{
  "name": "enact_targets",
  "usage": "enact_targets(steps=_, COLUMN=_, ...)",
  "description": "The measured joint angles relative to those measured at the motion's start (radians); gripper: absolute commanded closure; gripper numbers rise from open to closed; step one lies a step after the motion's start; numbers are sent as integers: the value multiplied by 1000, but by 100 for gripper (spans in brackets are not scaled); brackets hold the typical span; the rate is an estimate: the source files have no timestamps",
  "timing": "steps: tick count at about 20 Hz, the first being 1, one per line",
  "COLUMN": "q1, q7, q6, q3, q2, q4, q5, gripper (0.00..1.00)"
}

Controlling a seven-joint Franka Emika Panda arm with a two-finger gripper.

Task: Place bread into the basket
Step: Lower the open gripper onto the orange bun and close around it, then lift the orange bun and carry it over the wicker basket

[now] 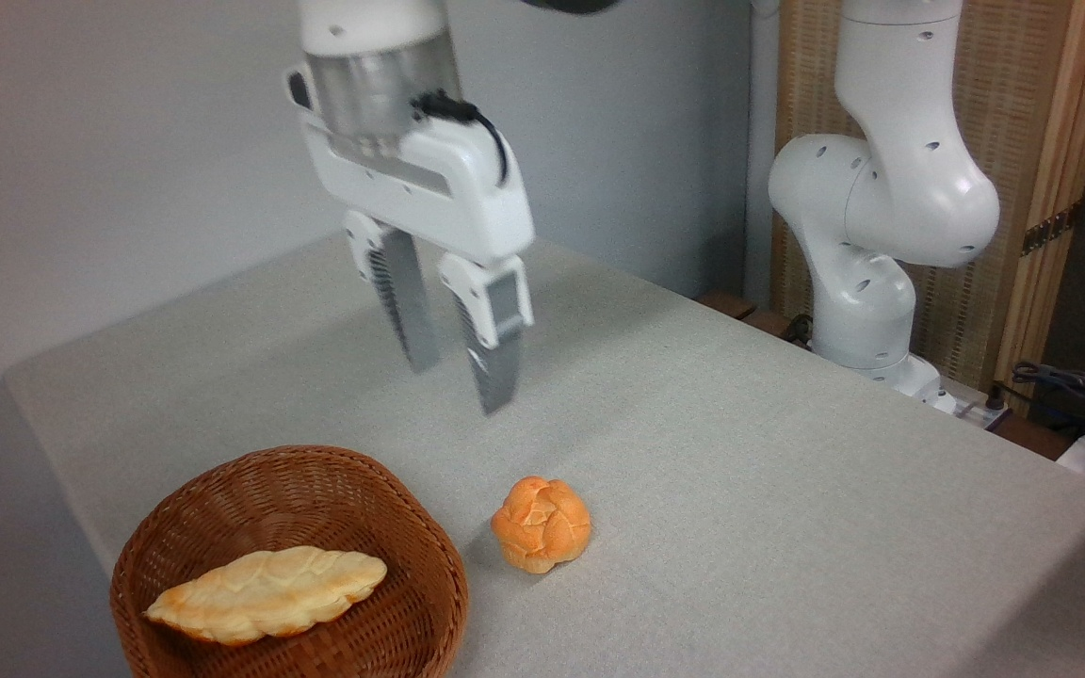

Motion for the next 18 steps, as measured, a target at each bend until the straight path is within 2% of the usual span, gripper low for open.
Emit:
enact_targets(steps=3, q1=0, q7=3, q6=122, q3=19, q2=-33, q4=-176, q5=0, gripper=0)
enact_targets(steps=6, q1=1, q7=3, q6=330, q3=23, q2=-24, q4=-356, q5=0, gripper=0)
enact_targets(steps=9, q1=1, q7=3, q6=406, q3=26, q2=-4, q4=-430, q5=0, gripper=0)
enact_targets(steps=10, q1=1, q7=3, q6=407, q3=26, q2=-1, q4=-433, q5=0, gripper=5)
enact_targets(steps=11, q1=0, q7=3, q6=407, q3=26, q2=3, q4=-436, q5=0, gripper=29)
enact_targets(steps=12, q1=0, q7=3, q6=407, q3=26, q2=5, q4=-438, q5=0, gripper=42)
enact_targets(steps=13, q1=0, q7=3, q6=407, q3=26, q2=8, q4=-439, q5=0, gripper=49)
enact_targets(steps=14, q1=0, q7=3, q6=407, q3=26, q2=9, q4=-439, q5=0, gripper=64)
enact_targets(steps=15, q1=0, q7=6, q6=407, q3=26, q2=11, q4=-439, q5=0, gripper=72)
enact_targets(steps=16, q1=0, q7=14, q6=407, q3=26, q2=11, q4=-439, q5=0, gripper=75)
enact_targets(steps=18, q1=0, q7=38, q6=407, q3=26, q2=12, q4=-439, q5=0, gripper=75)
